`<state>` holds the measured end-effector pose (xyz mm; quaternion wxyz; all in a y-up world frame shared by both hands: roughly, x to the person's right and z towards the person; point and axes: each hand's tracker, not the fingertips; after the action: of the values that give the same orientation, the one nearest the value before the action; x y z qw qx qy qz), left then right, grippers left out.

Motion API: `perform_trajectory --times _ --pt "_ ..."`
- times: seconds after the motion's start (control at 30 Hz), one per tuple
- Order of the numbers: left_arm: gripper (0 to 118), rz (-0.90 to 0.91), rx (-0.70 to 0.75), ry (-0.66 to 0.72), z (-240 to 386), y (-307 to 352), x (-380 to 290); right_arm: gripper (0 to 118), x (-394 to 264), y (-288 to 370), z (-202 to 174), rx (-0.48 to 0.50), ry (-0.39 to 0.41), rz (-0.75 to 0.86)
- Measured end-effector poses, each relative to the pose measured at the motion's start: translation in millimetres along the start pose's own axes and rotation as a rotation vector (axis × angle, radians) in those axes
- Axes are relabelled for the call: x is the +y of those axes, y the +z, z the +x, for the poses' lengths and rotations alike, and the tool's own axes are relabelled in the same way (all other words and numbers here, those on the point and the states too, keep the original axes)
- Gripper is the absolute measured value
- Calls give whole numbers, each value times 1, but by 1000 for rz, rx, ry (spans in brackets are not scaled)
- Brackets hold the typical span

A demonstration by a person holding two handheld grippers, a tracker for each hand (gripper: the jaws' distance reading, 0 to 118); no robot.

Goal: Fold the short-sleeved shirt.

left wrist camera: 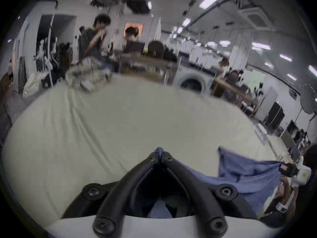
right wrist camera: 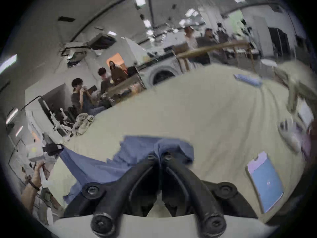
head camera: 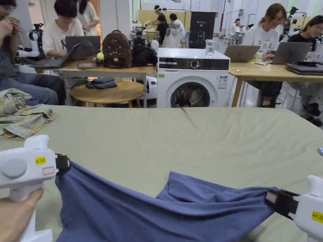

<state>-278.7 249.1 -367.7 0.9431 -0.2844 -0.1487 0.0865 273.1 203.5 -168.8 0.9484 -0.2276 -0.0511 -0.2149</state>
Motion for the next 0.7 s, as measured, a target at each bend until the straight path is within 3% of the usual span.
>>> perform_trajectory --times 0.17,0.33,0.47,0.7 --pt "0 249 -13 -10 4 87 79 0 86 -1 -72 38 151 98" --pt "0 374 63 -60 10 134 146 0 170 -3 -131 46 220 177" --pt "0 440 124 -81 10 143 189 0 226 -18 -167 -16 283 235" --pt "0 471 195 -68 4 116 229 0 269 -61 -191 -37 290 262"
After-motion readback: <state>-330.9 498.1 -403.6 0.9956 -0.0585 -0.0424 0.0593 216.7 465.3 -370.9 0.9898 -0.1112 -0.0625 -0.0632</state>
